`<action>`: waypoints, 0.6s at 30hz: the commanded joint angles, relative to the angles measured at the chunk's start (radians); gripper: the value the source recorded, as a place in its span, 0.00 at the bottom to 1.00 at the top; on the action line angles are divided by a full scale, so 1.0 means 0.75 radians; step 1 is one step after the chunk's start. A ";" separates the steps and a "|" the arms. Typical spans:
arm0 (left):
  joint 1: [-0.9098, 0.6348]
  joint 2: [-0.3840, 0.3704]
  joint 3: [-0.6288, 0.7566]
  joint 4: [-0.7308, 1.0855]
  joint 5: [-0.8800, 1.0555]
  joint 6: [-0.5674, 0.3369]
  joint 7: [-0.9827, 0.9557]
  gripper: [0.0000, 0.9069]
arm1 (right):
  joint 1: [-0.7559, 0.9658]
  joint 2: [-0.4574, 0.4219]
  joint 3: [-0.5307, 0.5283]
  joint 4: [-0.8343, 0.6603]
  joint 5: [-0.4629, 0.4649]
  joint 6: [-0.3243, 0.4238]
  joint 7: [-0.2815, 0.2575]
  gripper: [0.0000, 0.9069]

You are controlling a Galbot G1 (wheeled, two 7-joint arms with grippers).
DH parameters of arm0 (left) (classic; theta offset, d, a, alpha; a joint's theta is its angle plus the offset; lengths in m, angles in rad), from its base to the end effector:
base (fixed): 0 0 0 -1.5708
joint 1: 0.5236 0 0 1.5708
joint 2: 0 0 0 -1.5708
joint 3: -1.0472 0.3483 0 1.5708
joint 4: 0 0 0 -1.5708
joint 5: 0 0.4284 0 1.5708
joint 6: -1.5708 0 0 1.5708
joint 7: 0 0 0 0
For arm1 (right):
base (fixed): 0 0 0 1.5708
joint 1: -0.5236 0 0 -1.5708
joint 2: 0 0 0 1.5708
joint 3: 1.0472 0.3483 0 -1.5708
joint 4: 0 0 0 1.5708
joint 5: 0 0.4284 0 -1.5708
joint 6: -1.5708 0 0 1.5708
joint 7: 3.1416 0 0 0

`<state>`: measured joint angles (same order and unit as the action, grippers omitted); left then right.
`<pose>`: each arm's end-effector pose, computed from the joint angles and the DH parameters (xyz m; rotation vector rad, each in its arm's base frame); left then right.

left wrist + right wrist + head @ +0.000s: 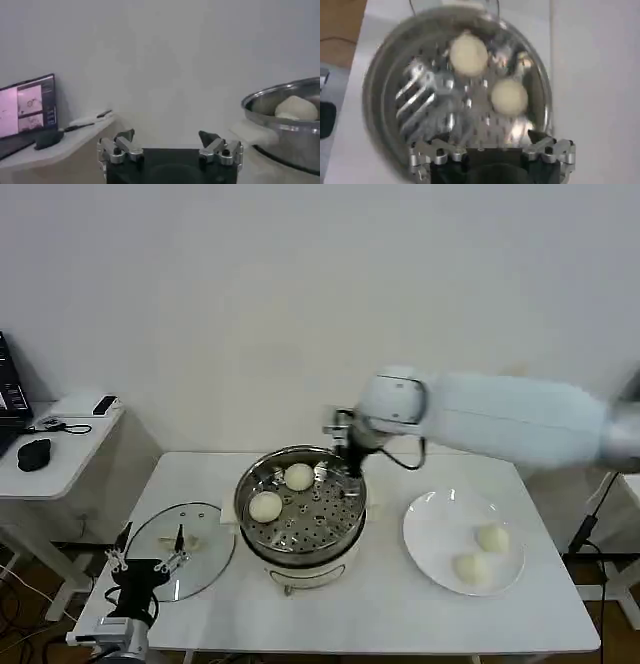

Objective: Take steamed baozi put them in steamer then cover it.

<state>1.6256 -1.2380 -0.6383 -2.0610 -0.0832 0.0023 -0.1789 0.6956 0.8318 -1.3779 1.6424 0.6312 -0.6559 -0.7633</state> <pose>0.2464 0.0888 -0.3095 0.1690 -3.0600 -0.4108 0.5233 0.0848 -0.0499 1.2909 -1.6002 1.3267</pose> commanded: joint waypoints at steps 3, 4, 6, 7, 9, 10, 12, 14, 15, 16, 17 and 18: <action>0.005 -0.007 0.029 0.001 0.022 0.001 -0.001 1.00 | -0.059 -0.646 -0.054 0.260 -0.406 0.141 -0.142 1.00; 0.007 -0.011 0.036 0.002 0.026 0.001 -0.001 1.00 | -0.084 -0.675 -0.052 0.259 -0.448 0.157 -0.151 1.00; 0.007 -0.015 0.044 0.004 0.033 0.001 -0.001 1.00 | -0.195 -0.729 0.004 0.245 -0.563 0.200 -0.156 1.00; 0.007 -0.017 0.049 0.005 0.036 0.001 -0.002 1.00 | -0.220 -0.742 0.016 0.238 -0.584 0.208 -0.156 1.00; 0.007 -0.020 0.054 0.006 0.041 0.001 -0.003 1.00 | -0.329 -0.769 0.054 0.213 -0.618 0.230 -0.154 1.00; 0.007 -0.022 0.057 0.009 0.042 0.001 -0.003 1.00 | -0.380 -0.773 0.082 0.205 -0.637 0.242 -0.154 1.00; 0.008 -0.024 0.059 0.015 0.045 0.000 -0.003 1.00 | -0.578 -0.781 0.249 0.162 -0.697 0.288 -0.151 1.00; 0.010 -0.024 0.059 0.019 0.048 0.000 -0.003 1.00 | -0.678 -0.772 0.319 0.129 -0.732 0.304 -0.151 1.00; 0.012 -0.025 0.059 0.021 0.049 0.000 -0.003 1.00 | -0.741 -0.760 0.389 0.100 -0.760 0.326 -0.152 1.00; 0.012 -0.025 0.058 0.025 0.050 0.000 -0.004 1.00 | -0.807 -0.744 0.430 0.078 -0.779 0.338 -0.153 1.00; 0.012 -0.025 0.057 0.028 0.050 0.000 -0.004 1.00 | -0.831 -0.736 0.455 0.068 -0.785 0.340 -0.154 1.00; 0.012 -0.025 0.055 0.031 0.050 0.000 -0.004 1.00 | -0.879 -0.717 0.483 0.048 -0.794 0.343 -0.159 1.00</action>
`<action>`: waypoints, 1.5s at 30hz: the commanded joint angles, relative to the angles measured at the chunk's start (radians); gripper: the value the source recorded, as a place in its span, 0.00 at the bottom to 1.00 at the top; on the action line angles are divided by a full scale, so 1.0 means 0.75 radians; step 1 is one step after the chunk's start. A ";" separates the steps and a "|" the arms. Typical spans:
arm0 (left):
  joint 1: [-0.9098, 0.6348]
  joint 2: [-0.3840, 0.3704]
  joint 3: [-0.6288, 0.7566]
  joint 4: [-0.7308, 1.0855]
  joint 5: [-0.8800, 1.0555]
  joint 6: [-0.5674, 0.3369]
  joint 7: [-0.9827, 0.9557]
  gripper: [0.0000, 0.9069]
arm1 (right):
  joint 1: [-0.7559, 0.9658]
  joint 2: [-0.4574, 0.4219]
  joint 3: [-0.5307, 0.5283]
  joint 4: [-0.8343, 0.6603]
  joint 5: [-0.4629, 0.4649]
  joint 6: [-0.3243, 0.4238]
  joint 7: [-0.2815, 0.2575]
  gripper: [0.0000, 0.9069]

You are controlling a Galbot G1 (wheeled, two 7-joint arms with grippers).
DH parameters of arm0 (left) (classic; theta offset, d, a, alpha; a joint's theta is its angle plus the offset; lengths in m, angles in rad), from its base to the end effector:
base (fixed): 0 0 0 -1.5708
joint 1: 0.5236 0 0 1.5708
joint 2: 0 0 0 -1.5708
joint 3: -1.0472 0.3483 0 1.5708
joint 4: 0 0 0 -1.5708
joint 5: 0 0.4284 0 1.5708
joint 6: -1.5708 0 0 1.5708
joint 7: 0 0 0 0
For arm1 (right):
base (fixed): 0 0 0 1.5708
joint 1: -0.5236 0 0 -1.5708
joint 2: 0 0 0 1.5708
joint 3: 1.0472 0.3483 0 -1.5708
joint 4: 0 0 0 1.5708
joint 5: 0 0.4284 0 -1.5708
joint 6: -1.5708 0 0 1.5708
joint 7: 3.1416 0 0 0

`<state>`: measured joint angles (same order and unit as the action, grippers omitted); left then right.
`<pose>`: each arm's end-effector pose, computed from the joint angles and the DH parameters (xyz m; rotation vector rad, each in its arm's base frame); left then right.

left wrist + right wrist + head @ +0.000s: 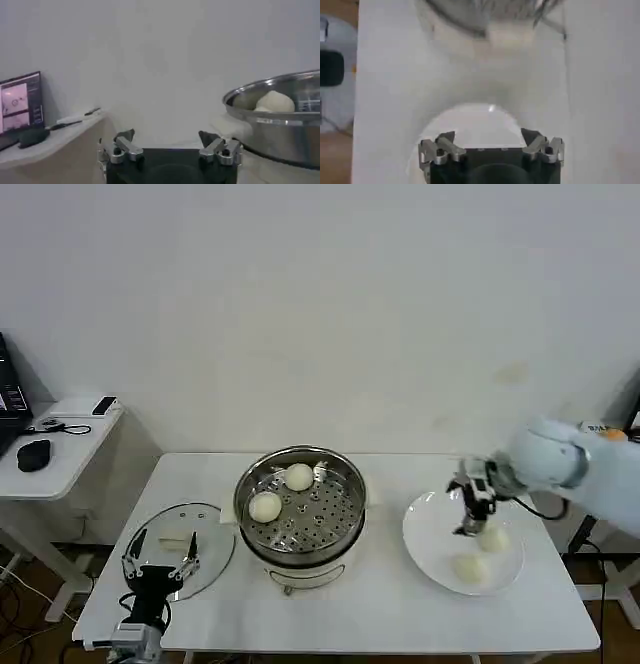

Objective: Take steamed baozi put them in steamer then cover it.

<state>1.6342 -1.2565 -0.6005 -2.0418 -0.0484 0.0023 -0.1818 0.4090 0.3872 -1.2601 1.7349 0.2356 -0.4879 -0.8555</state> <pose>0.2409 0.0755 -0.3251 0.1384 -3.0277 -0.4122 0.4742 -0.1017 -0.1445 1.1468 -1.5283 1.3364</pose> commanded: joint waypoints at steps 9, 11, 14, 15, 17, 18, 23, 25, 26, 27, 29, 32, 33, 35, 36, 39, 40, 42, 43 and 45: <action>0.008 -0.004 -0.009 0.023 0.005 -0.001 -0.001 1.00 | -0.607 -0.027 0.388 -0.168 -0.305 0.124 -0.066 1.00; 0.009 -0.006 -0.009 0.026 0.007 -0.002 -0.001 1.00 | -0.628 -0.010 0.411 -0.183 -0.301 0.130 -0.065 1.00; 0.008 -0.007 -0.010 0.031 0.007 -0.003 -0.001 1.00 | -0.663 0.013 0.442 -0.211 -0.305 0.143 -0.066 1.00; 0.009 -0.007 -0.011 0.031 0.007 -0.003 -0.001 1.00 | -0.664 0.015 0.443 -0.212 -0.305 0.144 -0.065 1.00; 0.011 -0.006 -0.014 0.031 0.007 -0.003 0.000 1.00 | -0.678 0.030 0.454 -0.225 -0.296 0.155 -0.071 1.00; 0.012 -0.005 -0.017 0.029 0.006 -0.003 -0.001 1.00 | -0.679 0.033 0.454 -0.226 -0.291 0.155 -0.073 1.00; 0.014 0.000 -0.025 0.029 0.004 -0.003 0.000 1.00 | -0.683 0.058 0.455 -0.254 -0.291 0.143 -0.066 1.00; 0.012 -0.002 -0.025 0.032 0.003 -0.003 0.000 1.00 | -0.684 0.065 0.458 -0.267 -0.292 0.142 -0.065 1.00; 0.010 -0.003 -0.024 0.035 0.004 -0.003 0.000 1.00 | -0.685 0.074 0.460 -0.284 -0.287 0.138 -0.065 1.00; 0.009 -0.003 -0.022 0.037 0.004 -0.003 0.000 1.00 | -0.685 0.076 0.460 -0.287 -0.286 0.136 -0.064 1.00; 0.007 -0.004 -0.020 0.040 0.005 -0.003 0.000 1.00 | -0.685 0.083 0.460 -0.296 -0.284 0.133 -0.063 1.00; 0.004 0.000 -0.021 0.041 0.004 -0.003 0.000 1.00 | -0.684 0.092 0.460 -0.302 -0.264 0.117 -0.061 0.93; 0.003 0.001 -0.022 0.041 0.003 -0.003 0.000 1.00 | -0.684 0.093 0.460 -0.302 -0.261 0.112 -0.061 0.88; 0.002 0.003 -0.023 0.044 0.003 -0.003 0.000 1.00 | -0.682 0.099 0.459 -0.307 -0.256 0.096 -0.061 0.83; 0.001 0.003 -0.024 0.044 0.002 -0.003 0.000 1.00 | -0.680 0.099 0.458 -0.308 -0.252 0.095 -0.062 0.81; 0.000 0.001 -0.024 0.044 0.002 -0.004 -0.001 1.00 | -0.667 0.104 0.450 -0.311 -0.242 0.089 -0.067 0.77; 0.000 0.000 -0.023 0.043 0.002 -0.004 0.000 1.00 | -0.664 0.106 0.447 -0.311 -0.234 0.086 -0.065 0.76; 0.000 0.000 -0.023 0.043 0.002 -0.004 0.000 1.00 | -0.657 0.109 0.444 -0.310 -0.224 0.077 -0.068 0.72; 0.000 0.000 -0.023 0.043 0.001 -0.004 0.000 1.00 | -0.652 0.111 0.440 -0.309 -0.221 0.074 -0.070 0.71; 0.000 0.000 -0.024 0.042 0.001 -0.004 0.000 1.00 | -0.649 0.114 0.438 -0.306 -0.210 0.065 -0.072 0.69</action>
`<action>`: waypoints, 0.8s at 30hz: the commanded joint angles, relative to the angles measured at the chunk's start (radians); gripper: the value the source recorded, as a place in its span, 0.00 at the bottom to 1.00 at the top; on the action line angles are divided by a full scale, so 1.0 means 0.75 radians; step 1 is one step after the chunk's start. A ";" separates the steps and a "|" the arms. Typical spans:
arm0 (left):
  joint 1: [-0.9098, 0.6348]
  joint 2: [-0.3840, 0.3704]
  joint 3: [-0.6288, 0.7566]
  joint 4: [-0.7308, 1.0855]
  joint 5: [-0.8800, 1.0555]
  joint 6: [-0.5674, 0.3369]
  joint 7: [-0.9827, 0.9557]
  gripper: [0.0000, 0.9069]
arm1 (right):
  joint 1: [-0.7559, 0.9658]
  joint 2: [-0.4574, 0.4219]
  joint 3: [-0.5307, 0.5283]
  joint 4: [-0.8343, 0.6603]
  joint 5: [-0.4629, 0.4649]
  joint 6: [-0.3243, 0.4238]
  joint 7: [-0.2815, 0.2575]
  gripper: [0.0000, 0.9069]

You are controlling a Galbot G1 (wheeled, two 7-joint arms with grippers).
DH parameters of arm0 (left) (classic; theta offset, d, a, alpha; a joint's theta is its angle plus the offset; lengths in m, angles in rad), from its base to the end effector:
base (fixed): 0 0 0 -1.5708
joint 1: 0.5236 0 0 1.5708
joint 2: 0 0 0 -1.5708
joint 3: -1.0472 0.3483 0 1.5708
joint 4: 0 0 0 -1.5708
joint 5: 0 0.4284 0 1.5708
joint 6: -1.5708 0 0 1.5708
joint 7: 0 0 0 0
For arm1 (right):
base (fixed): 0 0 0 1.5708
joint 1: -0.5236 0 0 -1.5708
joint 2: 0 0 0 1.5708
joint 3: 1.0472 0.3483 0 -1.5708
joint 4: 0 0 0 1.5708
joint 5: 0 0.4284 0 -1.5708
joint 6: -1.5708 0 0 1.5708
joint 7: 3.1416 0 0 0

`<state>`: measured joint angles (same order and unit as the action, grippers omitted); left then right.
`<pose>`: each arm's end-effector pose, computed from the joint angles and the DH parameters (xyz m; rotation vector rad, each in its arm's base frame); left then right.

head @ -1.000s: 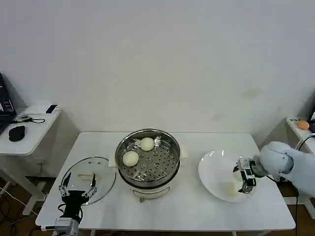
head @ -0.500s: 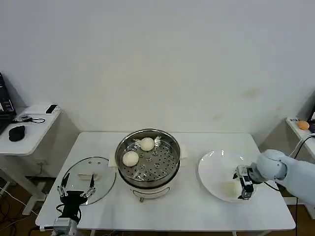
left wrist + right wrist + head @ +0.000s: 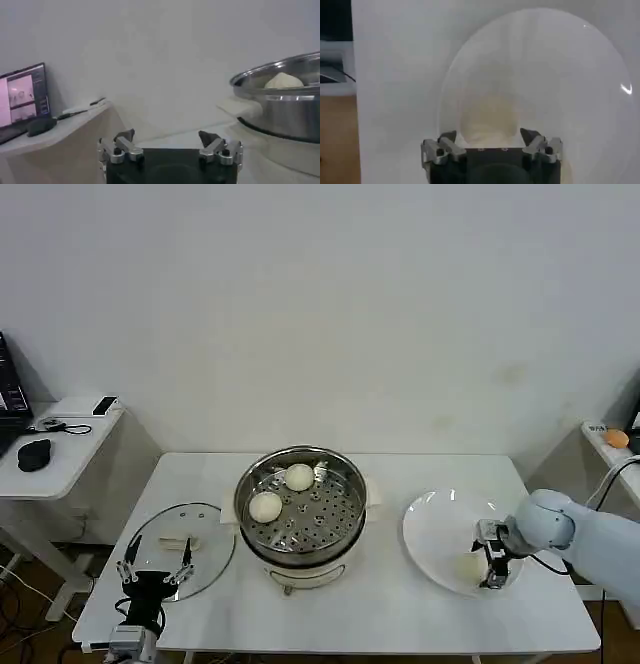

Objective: Take steamed baozi put them in steamer then cover it.

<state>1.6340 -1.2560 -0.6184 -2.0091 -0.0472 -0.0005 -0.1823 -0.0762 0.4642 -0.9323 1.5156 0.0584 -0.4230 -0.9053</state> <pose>0.2402 0.0865 -0.3362 0.1689 -2.9987 -0.4302 0.4788 -0.1423 -0.2680 1.1419 -1.4067 1.2225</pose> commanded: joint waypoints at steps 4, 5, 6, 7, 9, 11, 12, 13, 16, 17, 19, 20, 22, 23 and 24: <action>0.003 -0.002 -0.001 -0.006 -0.001 0.000 0.000 1.00 | 0.008 0.014 -0.004 -0.010 0.033 -0.030 -0.013 0.67; 0.003 -0.002 -0.001 -0.007 -0.001 0.000 0.000 1.00 | 0.014 0.011 -0.006 -0.008 0.035 -0.031 -0.015 0.67; 0.004 -0.002 -0.002 -0.007 -0.001 0.000 0.001 1.00 | 0.020 0.009 -0.007 -0.005 0.036 -0.031 -0.018 0.67; 0.005 -0.002 -0.003 -0.008 -0.001 -0.001 0.000 1.00 | 0.032 0.005 -0.009 -0.001 0.038 -0.031 -0.020 0.67; 0.006 -0.002 -0.004 -0.009 -0.002 -0.001 0.000 1.00 | 0.060 -0.003 -0.020 0.006 0.039 -0.030 -0.023 0.67; 0.006 -0.001 -0.005 -0.010 -0.004 -0.001 0.001 1.00 | 0.092 -0.013 -0.019 0.013 0.041 -0.027 -0.031 0.67; 0.006 -0.001 -0.005 -0.010 -0.004 -0.001 0.001 1.00 | 0.112 -0.017 -0.011 0.018 0.040 -0.024 -0.035 0.67; 0.005 0.000 -0.005 -0.010 -0.004 -0.001 0.001 1.00 | 0.145 -0.019 -0.018 0.021 0.041 -0.021 -0.040 0.67; 0.002 0.000 -0.003 -0.011 -0.004 -0.001 0.001 1.00 | 0.219 -0.024 0.001 0.031 0.085 -0.025 -0.050 0.67; 0.000 0.000 -0.003 -0.012 -0.004 -0.001 0.002 1.00 | 0.239 -0.024 0.010 0.033 0.094 -0.025 -0.051 0.67; 0.000 0.003 -0.002 -0.014 -0.004 0.000 0.002 1.00 | 0.295 -0.019 0.034 0.028 0.105 -0.026 -0.054 0.68; -0.001 0.005 -0.002 -0.015 -0.006 -0.001 0.003 1.00 | 0.301 -0.016 0.034 0.026 0.109 -0.026 -0.055 0.68; -0.001 0.008 -0.003 -0.017 -0.008 -0.001 0.003 1.00 | 0.407 0.000 0.003 0.017 0.140 -0.032 -0.057 0.68; 0.000 0.010 -0.004 -0.020 -0.012 -0.001 0.003 1.00 | 0.439 0.005 -0.013 0.015 0.146 -0.032 -0.058 0.68; 0.002 0.012 -0.005 -0.023 -0.013 0.000 0.003 1.00 | 0.480 0.013 -0.034 0.011 0.151 -0.030 -0.060 0.68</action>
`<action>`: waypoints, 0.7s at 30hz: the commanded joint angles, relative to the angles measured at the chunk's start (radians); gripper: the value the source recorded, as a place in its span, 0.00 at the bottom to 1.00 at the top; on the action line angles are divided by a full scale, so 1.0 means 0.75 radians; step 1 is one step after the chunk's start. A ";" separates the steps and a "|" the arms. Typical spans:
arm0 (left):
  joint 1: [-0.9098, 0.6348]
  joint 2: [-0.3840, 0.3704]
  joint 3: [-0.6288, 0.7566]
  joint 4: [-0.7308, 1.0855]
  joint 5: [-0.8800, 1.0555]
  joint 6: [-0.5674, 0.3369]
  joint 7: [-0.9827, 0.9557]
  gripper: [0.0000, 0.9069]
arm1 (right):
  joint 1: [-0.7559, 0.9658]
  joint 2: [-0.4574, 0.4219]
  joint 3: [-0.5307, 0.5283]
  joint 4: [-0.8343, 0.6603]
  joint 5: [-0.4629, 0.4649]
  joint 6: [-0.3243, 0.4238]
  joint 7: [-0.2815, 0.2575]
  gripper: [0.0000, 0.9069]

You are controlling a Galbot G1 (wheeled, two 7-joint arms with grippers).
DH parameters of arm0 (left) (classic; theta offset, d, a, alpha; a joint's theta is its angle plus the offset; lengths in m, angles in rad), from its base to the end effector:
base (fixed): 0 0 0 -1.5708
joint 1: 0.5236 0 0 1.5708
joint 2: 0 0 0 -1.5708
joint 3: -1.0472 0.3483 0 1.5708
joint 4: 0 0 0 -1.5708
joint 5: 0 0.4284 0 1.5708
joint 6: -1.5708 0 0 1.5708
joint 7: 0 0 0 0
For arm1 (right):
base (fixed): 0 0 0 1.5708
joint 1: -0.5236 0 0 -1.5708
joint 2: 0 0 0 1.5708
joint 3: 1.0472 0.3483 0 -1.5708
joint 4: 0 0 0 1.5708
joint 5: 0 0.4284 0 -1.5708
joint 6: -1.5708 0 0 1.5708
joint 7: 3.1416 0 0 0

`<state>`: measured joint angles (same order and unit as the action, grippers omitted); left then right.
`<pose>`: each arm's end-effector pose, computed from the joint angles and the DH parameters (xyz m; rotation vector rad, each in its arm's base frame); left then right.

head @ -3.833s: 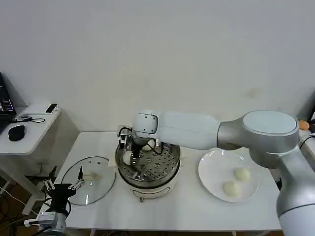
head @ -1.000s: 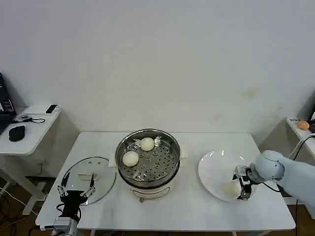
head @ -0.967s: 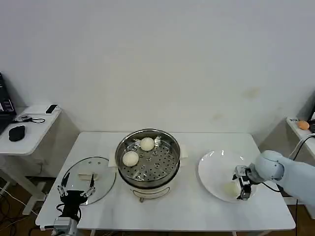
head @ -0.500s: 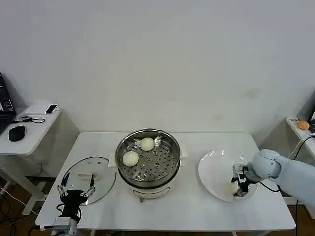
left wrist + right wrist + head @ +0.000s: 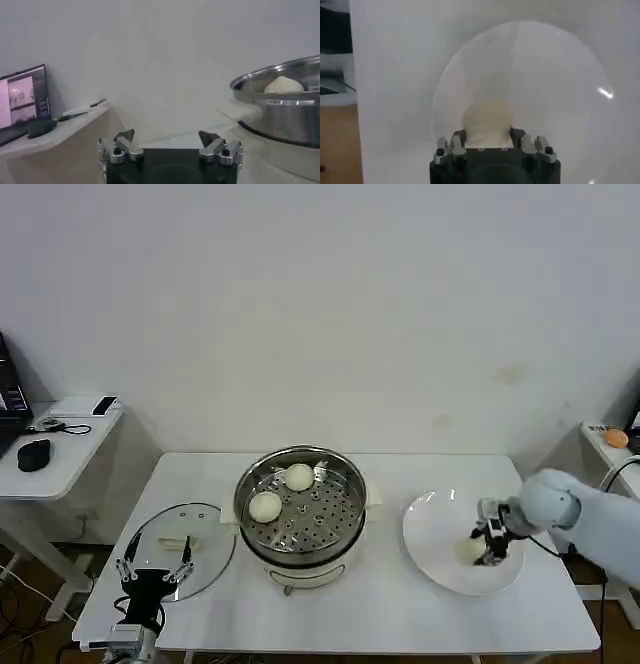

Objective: Take steamed baozi put them in steamer then cover it.

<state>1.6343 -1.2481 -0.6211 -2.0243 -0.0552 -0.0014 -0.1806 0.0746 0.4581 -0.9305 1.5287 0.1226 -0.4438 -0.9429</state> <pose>0.2413 0.0865 -0.3292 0.1611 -3.0152 -0.4292 0.5111 -0.1406 -0.1909 1.1089 -1.5234 1.2338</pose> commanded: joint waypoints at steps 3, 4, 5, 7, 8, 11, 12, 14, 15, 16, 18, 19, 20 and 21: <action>0.002 0.005 -0.004 -0.006 -0.006 -0.001 0.002 1.00 | 0.454 0.073 -0.163 -0.011 0.111 -0.009 -0.012 0.68; 0.002 0.007 -0.005 -0.007 -0.009 0.000 0.002 1.00 | 0.526 0.102 -0.204 -0.011 0.136 -0.016 -0.012 0.68; 0.002 0.008 -0.005 -0.008 -0.011 0.000 0.002 1.00 | 0.588 0.126 -0.231 -0.013 0.158 -0.020 -0.012 0.68; 0.001 0.009 -0.005 -0.009 -0.011 -0.001 0.003 1.00 | 0.671 0.190 -0.278 -0.019 0.189 -0.029 -0.010 0.68; 0.000 0.009 -0.005 -0.009 -0.012 0.000 0.003 1.00 | 0.711 0.229 -0.300 -0.024 0.205 -0.030 -0.010 0.68; -0.002 0.009 -0.004 -0.012 -0.011 0.001 0.003 1.00 | 0.785 0.323 -0.344 -0.035 0.237 -0.032 -0.008 0.68; -0.002 0.009 -0.004 -0.013 -0.010 0.002 0.004 1.00 | 0.813 0.382 -0.370 -0.039 0.252 -0.032 -0.008 0.68; 0.000 0.009 -0.005 -0.016 -0.009 0.003 0.008 1.00 | 0.837 0.454 -0.391 -0.045 0.269 -0.032 -0.008 0.68; 0.001 0.009 -0.006 -0.016 -0.010 0.003 0.008 1.00 | 0.841 0.481 -0.398 -0.049 0.277 -0.031 -0.008 0.68; 0.001 0.008 -0.010 -0.016 -0.010 0.002 0.007 1.00 | 0.842 0.522 -0.408 -0.054 0.282 -0.031 -0.007 0.68; 0.001 0.007 -0.015 -0.014 -0.011 0.002 0.006 1.00 | 0.828 0.619 -0.420 -0.077 0.283 -0.027 -0.008 0.68; 0.002 0.007 -0.021 -0.014 -0.011 0.001 0.007 1.00 | 0.824 0.626 -0.420 -0.081 0.283 -0.026 -0.008 0.68; 0.003 0.008 -0.026 -0.014 -0.012 0.002 0.007 1.00 | 0.805 0.688 -0.418 -0.096 0.281 -0.018 -0.008 0.68; 0.003 0.007 -0.029 -0.015 -0.012 0.002 0.007 1.00 | 0.786 0.742 -0.414 -0.109 0.272 0.009 -0.021 0.68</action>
<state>1.6369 -1.2429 -0.6389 -2.0366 -0.0645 -0.0008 -0.1759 0.5607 0.7441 -1.1645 1.4830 0.2849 -0.4591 -0.9491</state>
